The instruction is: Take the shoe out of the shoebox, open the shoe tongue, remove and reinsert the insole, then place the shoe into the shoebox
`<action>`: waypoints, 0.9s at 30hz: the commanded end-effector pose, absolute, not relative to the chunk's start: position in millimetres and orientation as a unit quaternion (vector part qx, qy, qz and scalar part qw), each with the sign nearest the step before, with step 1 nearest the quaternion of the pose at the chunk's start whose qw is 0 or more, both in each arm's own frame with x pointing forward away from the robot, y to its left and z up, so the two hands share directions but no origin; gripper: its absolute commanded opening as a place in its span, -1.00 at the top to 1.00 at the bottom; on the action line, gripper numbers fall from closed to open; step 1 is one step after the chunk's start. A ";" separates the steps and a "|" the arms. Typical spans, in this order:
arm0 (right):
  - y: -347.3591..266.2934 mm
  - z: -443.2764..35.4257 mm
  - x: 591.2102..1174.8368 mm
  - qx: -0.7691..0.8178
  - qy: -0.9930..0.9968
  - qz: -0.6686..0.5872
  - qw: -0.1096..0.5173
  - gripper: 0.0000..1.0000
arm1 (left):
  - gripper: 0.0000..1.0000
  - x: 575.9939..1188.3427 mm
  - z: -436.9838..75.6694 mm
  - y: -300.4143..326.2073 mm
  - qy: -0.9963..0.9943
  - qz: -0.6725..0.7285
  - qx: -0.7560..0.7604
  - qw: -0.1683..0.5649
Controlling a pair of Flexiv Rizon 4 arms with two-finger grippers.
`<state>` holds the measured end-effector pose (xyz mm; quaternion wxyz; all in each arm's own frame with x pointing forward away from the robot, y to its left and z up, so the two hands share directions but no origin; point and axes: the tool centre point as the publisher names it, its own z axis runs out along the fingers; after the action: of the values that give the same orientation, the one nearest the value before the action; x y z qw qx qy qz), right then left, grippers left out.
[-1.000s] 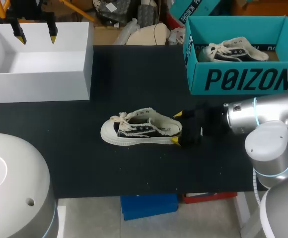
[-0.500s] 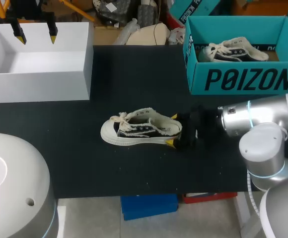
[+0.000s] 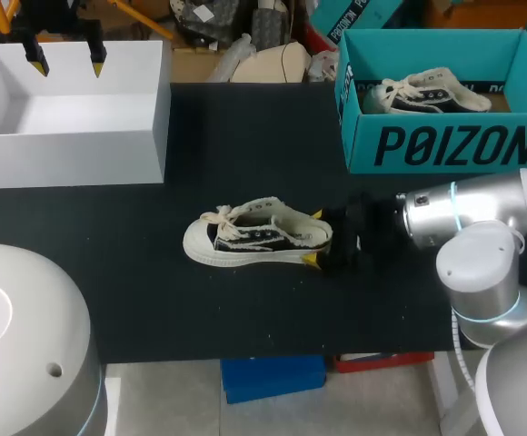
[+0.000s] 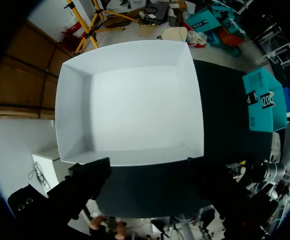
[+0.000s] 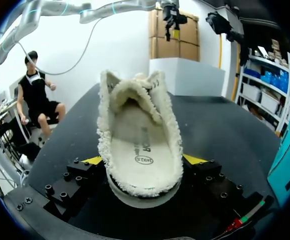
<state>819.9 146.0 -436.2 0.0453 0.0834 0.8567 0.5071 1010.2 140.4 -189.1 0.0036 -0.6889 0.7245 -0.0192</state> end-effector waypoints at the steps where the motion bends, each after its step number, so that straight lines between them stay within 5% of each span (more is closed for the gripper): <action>1: 148.6 -437.6 821.3 0.085 0.857 0.506 0.045 1.00 | -1.00 992.0 -164.9 117.1 0.719 -0.016 -0.694 0.022; 16: 148.6 -437.6 821.3 0.085 0.857 0.506 0.045 1.00 | -1.00 920.1 -179.9 34.5 0.674 -0.013 -0.737 0.043; 27: 148.6 -437.6 821.3 0.085 0.857 0.506 0.045 1.00 | -1.00 915.6 -182.2 31.5 0.679 -0.011 -0.733 0.028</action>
<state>820.4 146.2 -436.2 0.0448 0.0834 0.8570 0.5065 916.8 30.6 -181.2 0.0273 -0.7334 0.6791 -0.0093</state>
